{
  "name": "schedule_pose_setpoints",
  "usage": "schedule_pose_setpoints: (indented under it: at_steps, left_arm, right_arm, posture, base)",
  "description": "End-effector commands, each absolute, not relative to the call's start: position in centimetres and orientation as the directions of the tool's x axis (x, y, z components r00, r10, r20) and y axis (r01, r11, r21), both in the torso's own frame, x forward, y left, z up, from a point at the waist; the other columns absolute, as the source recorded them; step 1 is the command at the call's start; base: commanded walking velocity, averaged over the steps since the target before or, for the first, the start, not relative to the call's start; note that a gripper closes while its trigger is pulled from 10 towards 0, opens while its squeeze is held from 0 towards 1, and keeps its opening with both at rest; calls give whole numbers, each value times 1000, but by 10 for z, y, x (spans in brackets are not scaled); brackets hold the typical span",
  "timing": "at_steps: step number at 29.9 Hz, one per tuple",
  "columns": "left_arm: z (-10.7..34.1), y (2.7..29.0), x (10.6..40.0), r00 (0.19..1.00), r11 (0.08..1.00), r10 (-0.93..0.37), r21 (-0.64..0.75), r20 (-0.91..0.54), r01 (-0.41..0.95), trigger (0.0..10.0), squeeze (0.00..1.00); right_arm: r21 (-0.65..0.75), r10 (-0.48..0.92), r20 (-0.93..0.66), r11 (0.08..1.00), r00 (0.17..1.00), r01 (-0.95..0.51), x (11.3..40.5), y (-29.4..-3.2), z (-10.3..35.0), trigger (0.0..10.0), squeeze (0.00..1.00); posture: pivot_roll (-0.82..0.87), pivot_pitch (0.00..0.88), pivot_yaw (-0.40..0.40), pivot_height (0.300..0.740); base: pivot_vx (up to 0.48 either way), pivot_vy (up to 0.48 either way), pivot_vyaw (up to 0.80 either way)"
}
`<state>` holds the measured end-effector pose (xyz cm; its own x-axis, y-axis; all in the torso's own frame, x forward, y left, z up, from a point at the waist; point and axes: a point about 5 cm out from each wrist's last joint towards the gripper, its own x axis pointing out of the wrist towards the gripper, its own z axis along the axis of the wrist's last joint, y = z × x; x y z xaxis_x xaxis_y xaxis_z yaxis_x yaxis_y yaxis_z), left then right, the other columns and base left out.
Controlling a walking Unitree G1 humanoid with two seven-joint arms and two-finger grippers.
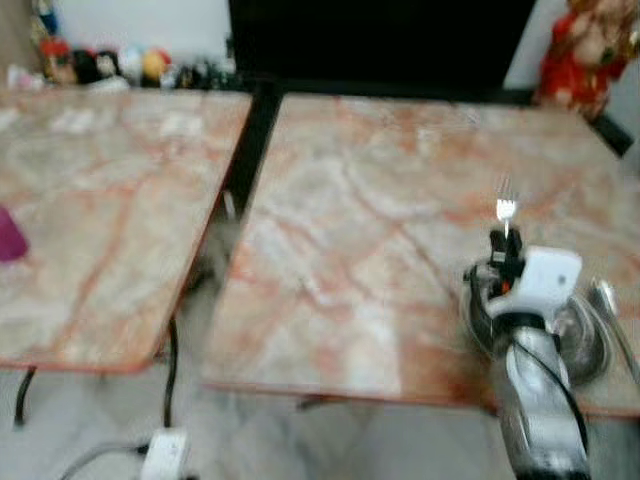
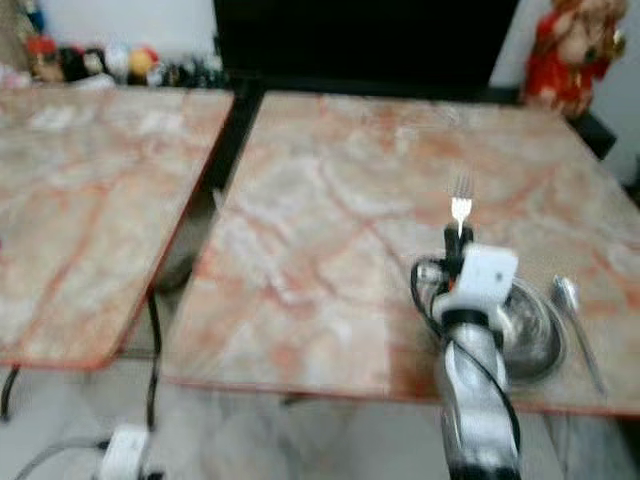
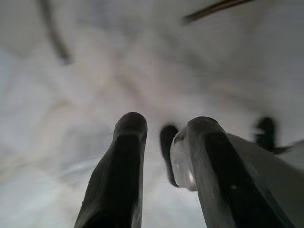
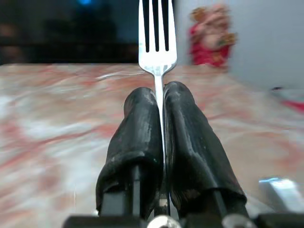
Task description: Setting the table
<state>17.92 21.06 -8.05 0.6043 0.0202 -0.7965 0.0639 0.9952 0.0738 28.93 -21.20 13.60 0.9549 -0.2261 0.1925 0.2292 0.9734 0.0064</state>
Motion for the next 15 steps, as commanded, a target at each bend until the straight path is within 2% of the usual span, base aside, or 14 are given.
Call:
schedule_pose_setpoints:
  at_steps: [1,5,7,15]
  left_arm:
    - [-82,218,175,579,991,52,113,-813,70,10000,0]
    - [-82,216,175,580,992,45,104,-813,69,10000,0]
    - [-82,217,174,580,993,47,103,-813,64,10000,0]
    - [-79,226,176,585,992,62,112,-809,51,10000,0]
  right_arm:
    - [19,-208,211,978,955,209,292,-204,141,10000,0]
    - [17,-216,214,976,953,217,292,-207,142,10000,0]
    - [13,-219,216,975,952,221,292,-208,142,10000,0]
    - [0,-265,228,962,937,272,291,-222,147,10000,0]
  posture:
    - [92,26,-32,740]
    - [92,26,-34,740]
    - [90,27,-34,740]
    - [88,27,-34,740]
  base:
    - [0,-469,0]
    - [0,-464,0]
    - [0,-247,0]
    - [0,0,0]
